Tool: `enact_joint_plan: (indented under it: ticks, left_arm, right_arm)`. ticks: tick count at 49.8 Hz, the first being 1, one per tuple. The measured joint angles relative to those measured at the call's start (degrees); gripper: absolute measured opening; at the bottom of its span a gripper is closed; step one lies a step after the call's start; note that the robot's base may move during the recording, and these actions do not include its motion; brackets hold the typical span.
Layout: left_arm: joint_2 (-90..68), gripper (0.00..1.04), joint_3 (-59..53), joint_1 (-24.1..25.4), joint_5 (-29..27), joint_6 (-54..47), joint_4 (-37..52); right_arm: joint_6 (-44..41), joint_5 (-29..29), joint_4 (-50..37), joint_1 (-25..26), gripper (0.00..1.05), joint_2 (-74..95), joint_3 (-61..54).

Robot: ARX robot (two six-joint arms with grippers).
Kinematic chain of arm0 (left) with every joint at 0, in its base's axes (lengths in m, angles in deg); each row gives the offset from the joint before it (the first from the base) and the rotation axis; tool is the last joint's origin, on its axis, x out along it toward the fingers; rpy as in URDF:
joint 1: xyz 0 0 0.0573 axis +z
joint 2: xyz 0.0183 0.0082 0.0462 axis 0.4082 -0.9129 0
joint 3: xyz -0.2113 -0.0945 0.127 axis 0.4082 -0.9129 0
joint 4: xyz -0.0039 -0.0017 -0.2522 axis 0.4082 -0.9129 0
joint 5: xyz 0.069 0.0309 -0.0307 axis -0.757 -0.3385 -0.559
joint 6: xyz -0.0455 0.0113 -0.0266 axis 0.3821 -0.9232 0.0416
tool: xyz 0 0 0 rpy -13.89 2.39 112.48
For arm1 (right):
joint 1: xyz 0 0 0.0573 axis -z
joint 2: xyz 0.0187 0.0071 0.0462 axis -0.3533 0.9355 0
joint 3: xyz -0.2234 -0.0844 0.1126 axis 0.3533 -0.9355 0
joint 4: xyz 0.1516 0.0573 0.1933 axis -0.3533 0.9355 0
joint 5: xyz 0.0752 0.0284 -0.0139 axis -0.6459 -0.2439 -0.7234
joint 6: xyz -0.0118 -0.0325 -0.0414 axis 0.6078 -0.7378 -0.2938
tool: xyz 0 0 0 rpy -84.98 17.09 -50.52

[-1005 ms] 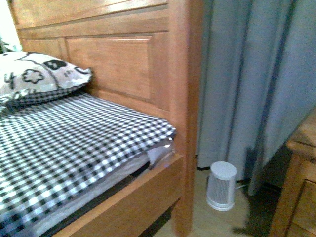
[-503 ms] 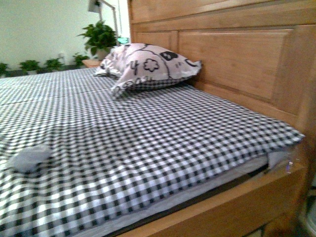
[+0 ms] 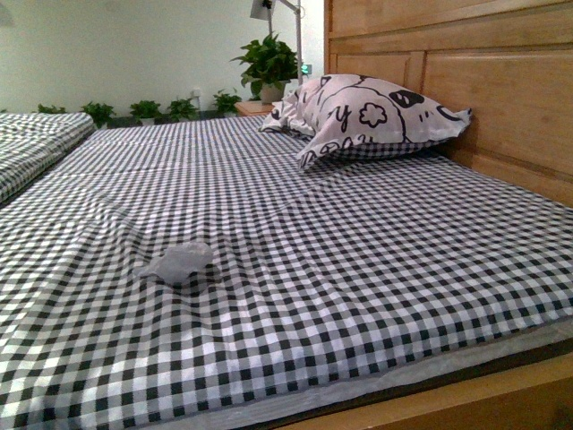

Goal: Clean up trash

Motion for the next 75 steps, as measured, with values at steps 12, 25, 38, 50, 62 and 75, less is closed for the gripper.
enact_joint_plan:
  ticks: [12, 25, 38, 50, 62, 75]
  left_arm:
    - [-21.49, 0.28, 12.09, 18.16, 12.07, -5.11, -18.51]
    - [-37.35, 0.28, 13.88, 24.65, 21.70, -23.52, -15.87]
    - [-46.73, 0.28, 14.14, 25.57, 25.16, -36.13, -16.04]
    - [-53.53, 0.28, 15.72, 20.72, 23.52, -40.35, -12.81]
    - [-59.89, 0.28, 18.21, 16.04, 21.00, -44.28, -11.74]
    - [-64.37, 0.28, 19.74, 15.30, 20.28, -46.10, -8.92]
  right_arm:
    - [0.02, 0.09, 0.00, 0.20, 0.18, -0.13, 0.00]
    - [0.02, 0.28, 0.00, 0.20, 0.18, -0.13, 0.00]
    - [0.02, 0.31, 0.00, 0.20, 0.18, -0.13, 0.00]
    - [0.02, 0.28, 0.00, 0.20, 0.18, -0.13, 0.00]
    - [0.02, 0.31, 0.00, 0.20, 0.18, -0.13, 0.00]
    - [0.02, 0.28, 0.00, 0.20, 0.18, -0.13, 0.00]
